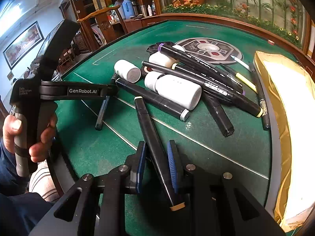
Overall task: Organize rigid objects
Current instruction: 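Grasp a black marker with the right tool while the left tool grasps a clear ballpoint pen, then carry the pen and marker into the yellow-rimmed tray and open both tools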
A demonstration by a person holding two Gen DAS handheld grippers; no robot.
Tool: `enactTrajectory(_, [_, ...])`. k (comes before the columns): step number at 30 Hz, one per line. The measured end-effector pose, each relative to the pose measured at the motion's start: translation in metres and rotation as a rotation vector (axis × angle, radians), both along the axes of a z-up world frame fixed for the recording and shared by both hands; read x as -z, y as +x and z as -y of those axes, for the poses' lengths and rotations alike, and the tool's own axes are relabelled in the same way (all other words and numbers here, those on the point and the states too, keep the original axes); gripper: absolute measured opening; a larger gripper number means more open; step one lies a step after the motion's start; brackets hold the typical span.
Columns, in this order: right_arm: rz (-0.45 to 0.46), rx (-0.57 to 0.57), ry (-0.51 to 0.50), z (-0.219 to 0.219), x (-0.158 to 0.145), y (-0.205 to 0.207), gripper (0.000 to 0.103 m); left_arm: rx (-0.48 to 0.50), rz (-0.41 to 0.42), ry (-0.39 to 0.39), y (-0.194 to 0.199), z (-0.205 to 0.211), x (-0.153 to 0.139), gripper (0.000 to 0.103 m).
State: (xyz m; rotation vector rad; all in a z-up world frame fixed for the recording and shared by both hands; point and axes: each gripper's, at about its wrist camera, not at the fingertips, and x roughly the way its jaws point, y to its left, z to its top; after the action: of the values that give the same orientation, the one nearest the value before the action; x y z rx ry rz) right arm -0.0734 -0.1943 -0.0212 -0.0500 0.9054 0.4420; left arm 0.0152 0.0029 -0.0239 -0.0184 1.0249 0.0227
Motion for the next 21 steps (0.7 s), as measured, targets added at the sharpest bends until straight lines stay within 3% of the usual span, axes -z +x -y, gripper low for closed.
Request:
enactTrajectory(4, [0.010,0.004,-0.022,-0.003,0.000,-0.002,0.022,0.013,0.037,0.002,-0.005,0.000,0.000,0.086])
enactTrajectory(6, [0.017,0.010,-0.035,-0.005,0.000,-0.003,0.022,0.033,0.044,-0.004,-0.007,0.002,-0.002,0.075])
enactTrajectory(8, [0.026,0.014,-0.051,-0.007,0.000,-0.006,0.022,0.058,0.058,-0.006,-0.012,0.004,-0.007,0.015])
enactTrajectory(9, [0.033,0.022,-0.058,-0.009,0.000,-0.007,0.021,0.071,0.051,-0.009,-0.015,0.006,-0.008,0.011])
enactTrajectory(16, [0.027,0.020,-0.041,-0.018,-0.002,-0.016,0.015,0.090,0.034,-0.073,-0.019,-0.005,-0.009,0.010])
enactTrajectory(21, [0.014,0.030,-0.060,-0.021,-0.002,-0.016,0.015,0.111,0.043,-0.043,-0.019,0.001,-0.008,0.010])
